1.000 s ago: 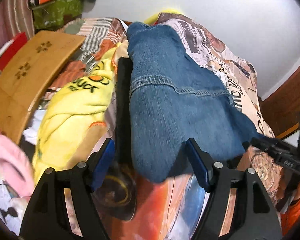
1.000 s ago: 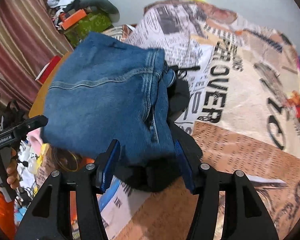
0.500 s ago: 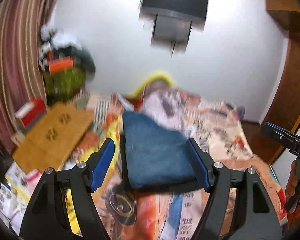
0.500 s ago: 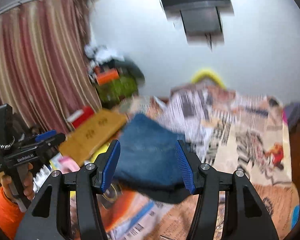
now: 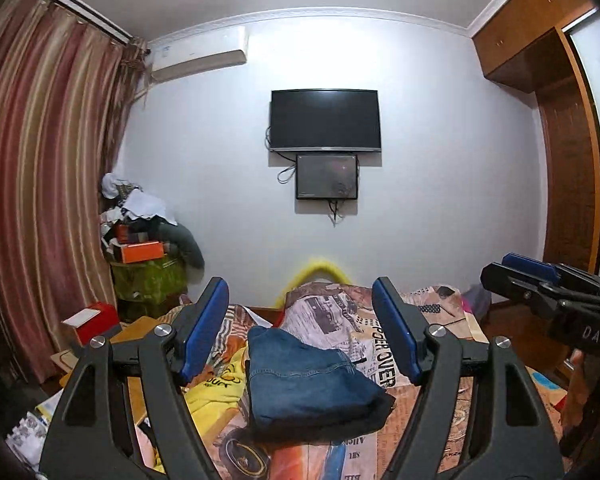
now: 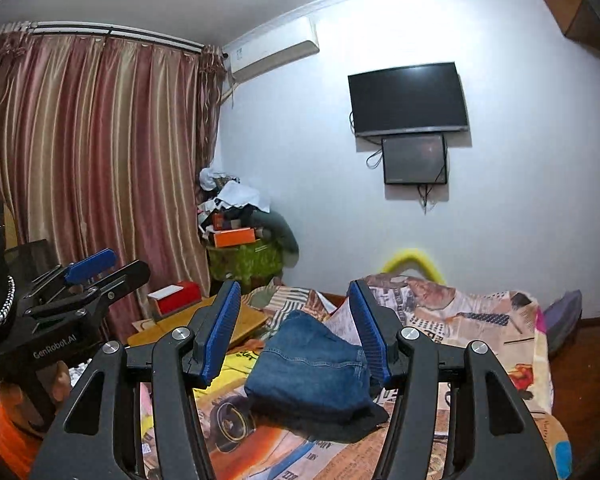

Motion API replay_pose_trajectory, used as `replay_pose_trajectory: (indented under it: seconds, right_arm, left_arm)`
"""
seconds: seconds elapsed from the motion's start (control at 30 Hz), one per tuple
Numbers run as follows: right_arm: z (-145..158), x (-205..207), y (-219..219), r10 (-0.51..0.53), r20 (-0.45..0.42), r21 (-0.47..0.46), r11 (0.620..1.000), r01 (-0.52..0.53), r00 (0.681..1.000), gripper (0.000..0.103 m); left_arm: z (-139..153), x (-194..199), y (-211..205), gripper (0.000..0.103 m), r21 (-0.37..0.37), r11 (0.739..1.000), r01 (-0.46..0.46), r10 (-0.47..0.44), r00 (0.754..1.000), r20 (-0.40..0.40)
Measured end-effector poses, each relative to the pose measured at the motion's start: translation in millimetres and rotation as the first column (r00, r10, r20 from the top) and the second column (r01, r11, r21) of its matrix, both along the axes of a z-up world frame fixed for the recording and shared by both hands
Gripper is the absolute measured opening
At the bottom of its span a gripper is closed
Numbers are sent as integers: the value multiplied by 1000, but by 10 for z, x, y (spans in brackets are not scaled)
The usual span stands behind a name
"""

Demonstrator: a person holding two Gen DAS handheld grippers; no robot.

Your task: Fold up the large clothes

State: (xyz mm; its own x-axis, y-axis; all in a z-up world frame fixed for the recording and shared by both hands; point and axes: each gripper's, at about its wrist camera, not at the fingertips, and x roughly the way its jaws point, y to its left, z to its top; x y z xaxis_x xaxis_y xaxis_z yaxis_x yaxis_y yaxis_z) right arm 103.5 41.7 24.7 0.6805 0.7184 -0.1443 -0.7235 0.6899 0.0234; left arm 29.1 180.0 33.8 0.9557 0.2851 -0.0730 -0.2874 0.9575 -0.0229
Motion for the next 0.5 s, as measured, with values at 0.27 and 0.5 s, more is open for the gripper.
replay_pose_trajectory:
  seconds: [0.27,0.5]
  right_arm:
    - [-76,-11,-24,-71,-16,-8,997,71,997,83]
    - [-70,43,-102,-133,-33,-8,991,133,991,103]
  left_arm:
    - [-130,-125,-96,97,-37,999,-27,27,1000,2]
    - [-212,-145,-124,102,-61,998,-32,31,999,-14]
